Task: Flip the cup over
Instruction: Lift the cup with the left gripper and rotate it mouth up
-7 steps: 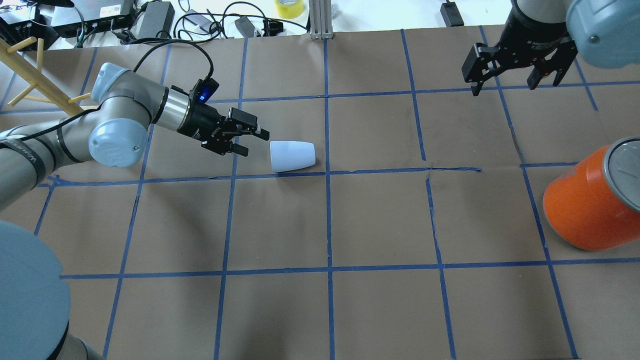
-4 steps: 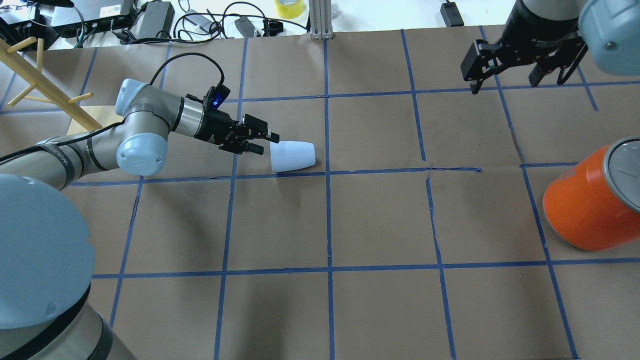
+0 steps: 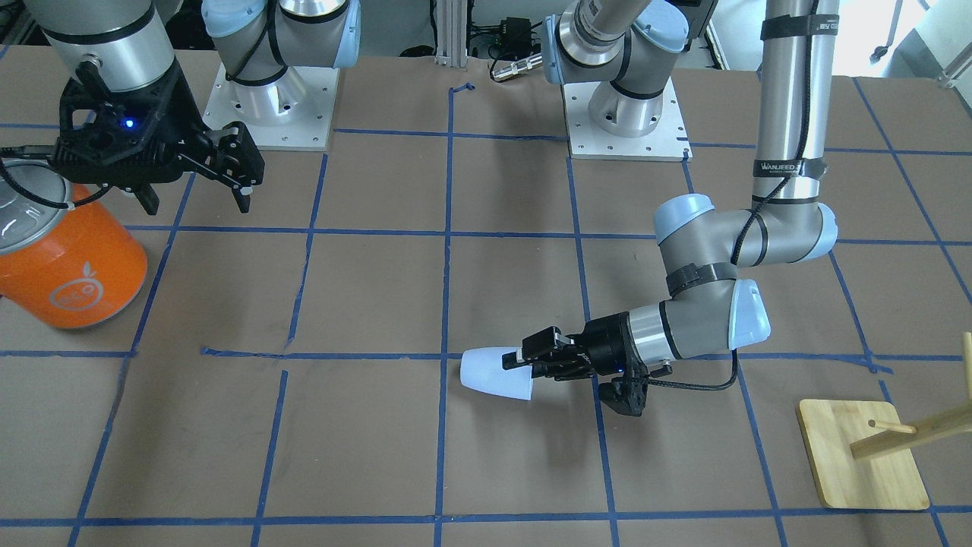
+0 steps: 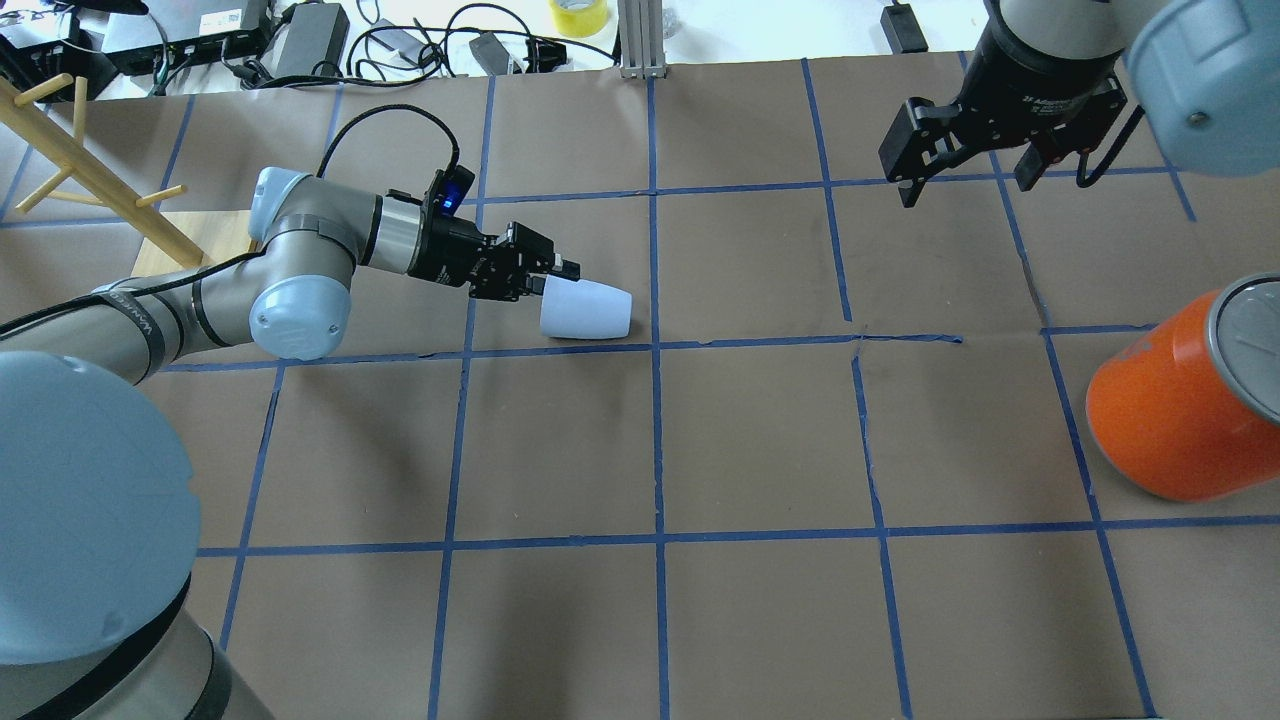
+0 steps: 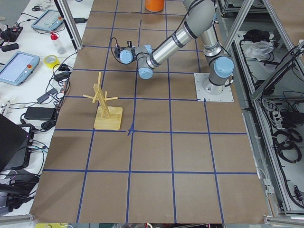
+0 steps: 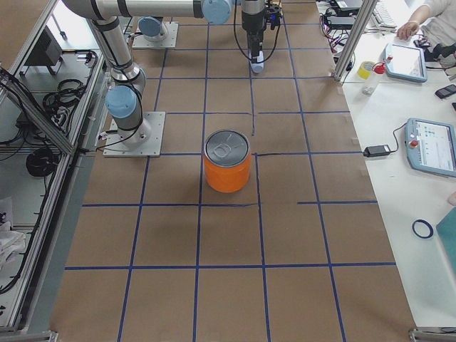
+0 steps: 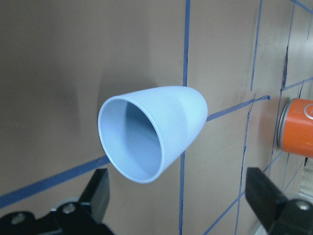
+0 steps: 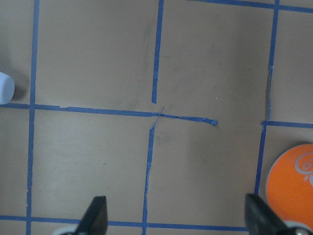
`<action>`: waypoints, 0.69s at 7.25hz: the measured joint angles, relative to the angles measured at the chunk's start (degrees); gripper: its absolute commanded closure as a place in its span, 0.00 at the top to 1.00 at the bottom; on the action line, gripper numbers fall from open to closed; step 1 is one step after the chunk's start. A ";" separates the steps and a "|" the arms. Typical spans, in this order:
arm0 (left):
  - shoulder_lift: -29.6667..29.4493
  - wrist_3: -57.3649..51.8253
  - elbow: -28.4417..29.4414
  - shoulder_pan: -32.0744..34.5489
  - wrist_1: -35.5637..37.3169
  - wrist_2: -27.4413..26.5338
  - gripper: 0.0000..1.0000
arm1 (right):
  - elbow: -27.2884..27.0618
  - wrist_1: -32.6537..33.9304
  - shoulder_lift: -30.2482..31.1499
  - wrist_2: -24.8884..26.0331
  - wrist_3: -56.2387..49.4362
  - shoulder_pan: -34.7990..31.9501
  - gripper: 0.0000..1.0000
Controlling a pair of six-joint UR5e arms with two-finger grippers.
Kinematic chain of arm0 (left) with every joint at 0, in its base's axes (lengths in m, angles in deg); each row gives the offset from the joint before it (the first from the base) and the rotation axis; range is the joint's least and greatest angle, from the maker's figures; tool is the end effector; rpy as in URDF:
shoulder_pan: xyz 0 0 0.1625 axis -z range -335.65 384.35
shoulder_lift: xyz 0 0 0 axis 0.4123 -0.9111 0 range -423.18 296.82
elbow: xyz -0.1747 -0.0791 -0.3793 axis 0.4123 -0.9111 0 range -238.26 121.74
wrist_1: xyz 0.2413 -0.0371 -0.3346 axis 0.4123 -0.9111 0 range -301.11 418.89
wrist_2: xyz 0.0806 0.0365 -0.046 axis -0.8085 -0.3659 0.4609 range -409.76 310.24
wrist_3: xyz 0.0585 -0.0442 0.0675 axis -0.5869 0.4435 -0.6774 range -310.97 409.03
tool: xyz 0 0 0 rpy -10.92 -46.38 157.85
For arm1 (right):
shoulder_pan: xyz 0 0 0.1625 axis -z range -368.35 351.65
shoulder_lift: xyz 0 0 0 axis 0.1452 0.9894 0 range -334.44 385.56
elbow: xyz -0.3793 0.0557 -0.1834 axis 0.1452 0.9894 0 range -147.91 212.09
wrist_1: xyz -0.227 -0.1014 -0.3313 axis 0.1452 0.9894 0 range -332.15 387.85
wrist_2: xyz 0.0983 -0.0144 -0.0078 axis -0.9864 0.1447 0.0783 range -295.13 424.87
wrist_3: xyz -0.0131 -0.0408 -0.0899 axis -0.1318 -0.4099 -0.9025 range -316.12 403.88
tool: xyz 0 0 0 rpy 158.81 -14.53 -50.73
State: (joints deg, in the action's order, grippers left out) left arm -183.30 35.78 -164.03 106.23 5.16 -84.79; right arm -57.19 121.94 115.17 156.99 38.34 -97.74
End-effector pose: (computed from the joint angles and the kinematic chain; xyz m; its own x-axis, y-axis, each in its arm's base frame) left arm -0.1315 -0.5996 0.1754 -0.5663 0.0131 0.8241 -0.0098 0.9997 -0.0225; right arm 0.1242 -0.5035 0.4982 -0.9956 -0.0828 0.0442 -0.0859 0.9936 -0.0730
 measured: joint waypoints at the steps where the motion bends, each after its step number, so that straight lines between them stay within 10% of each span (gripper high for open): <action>1: -0.24 1.13 0.05 0.02 1.60 -0.55 0.00 | -0.01 -0.07 0.03 0.04 0.00 0.00 1.00; 5: 0.30 10.59 2.38 0.04 6.41 -2.62 0.00 | -0.01 -0.01 0.07 0.15 -0.26 0.00 1.00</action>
State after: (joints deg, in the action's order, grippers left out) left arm -183.00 46.37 -161.65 106.27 11.57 -87.41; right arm -57.20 121.93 115.25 157.14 38.08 -97.74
